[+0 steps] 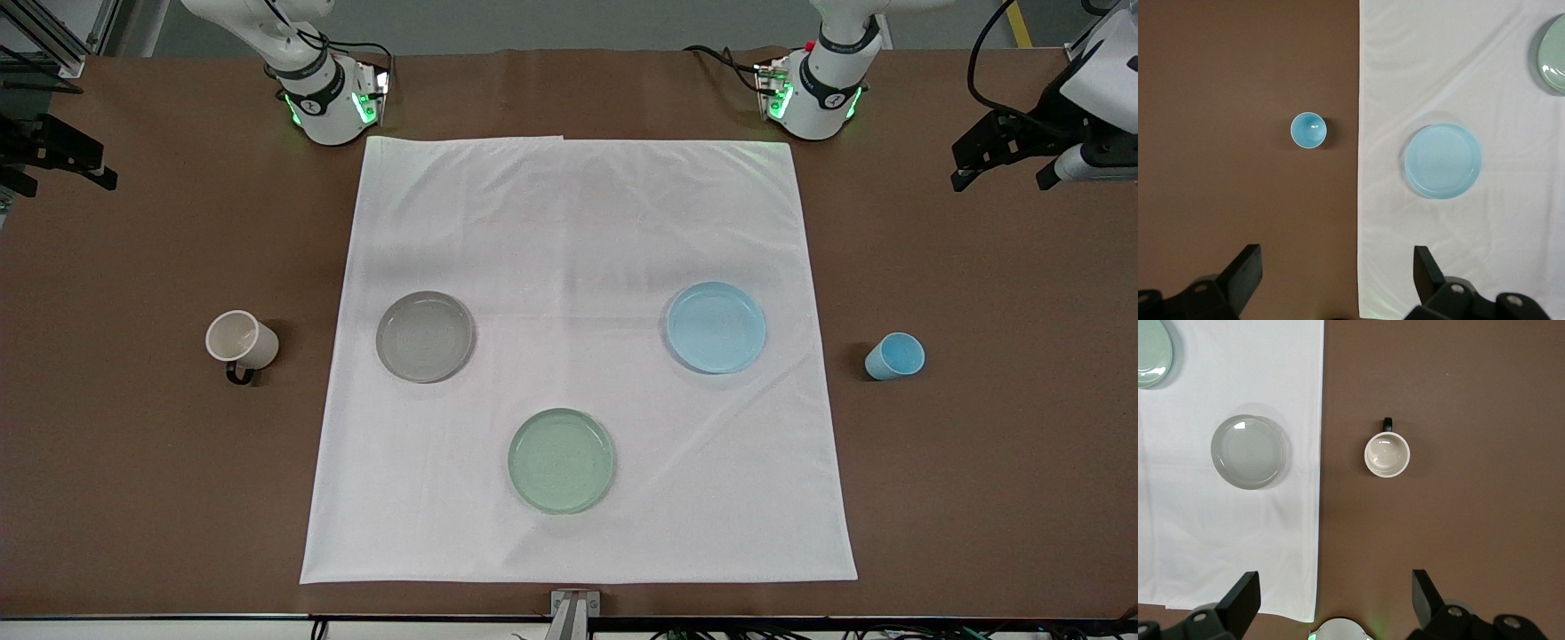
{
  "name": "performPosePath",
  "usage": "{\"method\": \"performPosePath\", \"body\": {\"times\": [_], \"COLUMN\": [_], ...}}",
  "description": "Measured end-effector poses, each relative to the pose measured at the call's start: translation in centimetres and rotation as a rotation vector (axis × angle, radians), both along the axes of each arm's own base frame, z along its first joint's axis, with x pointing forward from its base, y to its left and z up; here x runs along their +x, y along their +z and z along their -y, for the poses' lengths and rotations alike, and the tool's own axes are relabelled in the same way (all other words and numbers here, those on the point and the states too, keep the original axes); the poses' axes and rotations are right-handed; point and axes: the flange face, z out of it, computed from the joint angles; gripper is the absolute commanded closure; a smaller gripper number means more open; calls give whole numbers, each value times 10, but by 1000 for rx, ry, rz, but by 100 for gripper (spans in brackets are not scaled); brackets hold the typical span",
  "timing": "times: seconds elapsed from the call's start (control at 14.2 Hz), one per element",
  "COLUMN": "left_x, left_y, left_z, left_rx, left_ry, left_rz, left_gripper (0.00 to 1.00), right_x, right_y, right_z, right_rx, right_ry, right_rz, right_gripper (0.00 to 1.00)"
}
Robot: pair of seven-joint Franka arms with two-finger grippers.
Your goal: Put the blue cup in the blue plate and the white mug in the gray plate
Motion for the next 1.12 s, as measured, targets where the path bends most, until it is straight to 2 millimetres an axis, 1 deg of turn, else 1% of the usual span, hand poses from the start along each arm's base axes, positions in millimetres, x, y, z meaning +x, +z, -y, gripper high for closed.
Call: {"method": "performPosePath", "body": {"times": [0.21,0.28,0.42,0.49,0.56,0.63,0.7,0.77,0.84,0.98,1.05,1.12], "left_x": [1,2,14,22,31,42,53,65,77,93,96,96], "left_y": [-1,-2,-10,-18,-33,-52,-73,-95,-119,-168,-192,-214], "left_z": [-2,-5,-19,-27,-36,-48,-62,-76,-92,-123,-132,-136], "left_rx": [0,0,12,20,26,26,24,21,17,9,7,6], "left_ry": [4,11,32,34,27,22,25,39,59,91,99,102], "left_rz": [-3,-6,-19,-35,-63,-98,-135,-162,-172,-163,-154,-144], "left_gripper": [0,0,0,0,0,0,0,0,0,0,0,0], "right_x": [0,0,0,1,5,15,31,50,70,106,119,130], "right_y": [1,2,6,7,4,-6,-19,-39,-65,-135,-171,-207], "right_z": [0,0,0,1,2,5,10,17,25,42,48,50], "right_rx": [0,0,-1,-2,-3,-5,-9,-14,-18,-23,-25,-27], "right_ry": [0,0,-1,-2,-6,-12,-22,-35,-49,-74,-82,-85], "right_rz": [4,6,18,27,28,35,54,73,72,23,-3,-23], "right_gripper": [0,0,0,0,0,0,0,0,0,0,0,0]}}
